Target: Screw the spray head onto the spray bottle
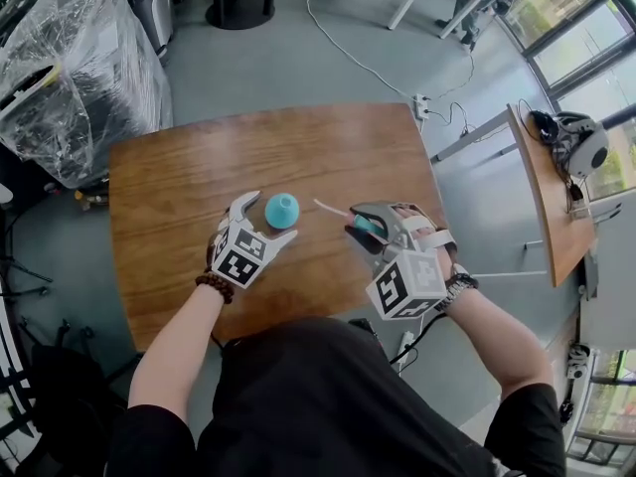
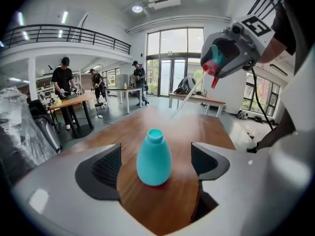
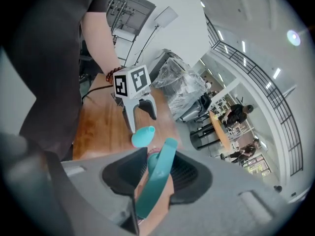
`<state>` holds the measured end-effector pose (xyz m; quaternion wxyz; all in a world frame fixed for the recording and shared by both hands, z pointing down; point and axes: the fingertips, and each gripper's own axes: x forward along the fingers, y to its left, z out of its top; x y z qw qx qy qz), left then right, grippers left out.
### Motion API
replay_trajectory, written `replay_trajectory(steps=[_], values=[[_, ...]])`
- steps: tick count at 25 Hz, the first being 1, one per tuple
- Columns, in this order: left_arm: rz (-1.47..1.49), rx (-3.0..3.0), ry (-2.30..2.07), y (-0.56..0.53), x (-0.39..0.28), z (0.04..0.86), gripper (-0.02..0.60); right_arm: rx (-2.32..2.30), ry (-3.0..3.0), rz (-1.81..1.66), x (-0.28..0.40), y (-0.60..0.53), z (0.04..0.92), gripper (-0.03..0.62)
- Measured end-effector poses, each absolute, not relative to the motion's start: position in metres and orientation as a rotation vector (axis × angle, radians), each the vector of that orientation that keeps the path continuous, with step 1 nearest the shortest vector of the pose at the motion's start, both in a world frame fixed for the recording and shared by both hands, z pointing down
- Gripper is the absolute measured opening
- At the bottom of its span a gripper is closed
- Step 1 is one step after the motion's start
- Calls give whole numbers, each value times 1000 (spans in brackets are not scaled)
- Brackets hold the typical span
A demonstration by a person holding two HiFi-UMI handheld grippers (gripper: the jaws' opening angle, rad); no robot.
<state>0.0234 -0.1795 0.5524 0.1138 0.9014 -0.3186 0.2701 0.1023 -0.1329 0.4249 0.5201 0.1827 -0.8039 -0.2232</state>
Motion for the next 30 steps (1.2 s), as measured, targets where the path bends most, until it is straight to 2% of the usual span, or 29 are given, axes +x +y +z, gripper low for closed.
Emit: replay_trajectory(steps=[18,25,30], values=[[935,2604,-910,-198,44,644,491,464,-1893,-486,103,-125,394,124],[963,2588,-891,-198,49,655,442,474,-1903,-472,105,-122,393,124],[986,2596,-888,-198,48,652,436,464,-1920,-462,101,-121,391,124]])
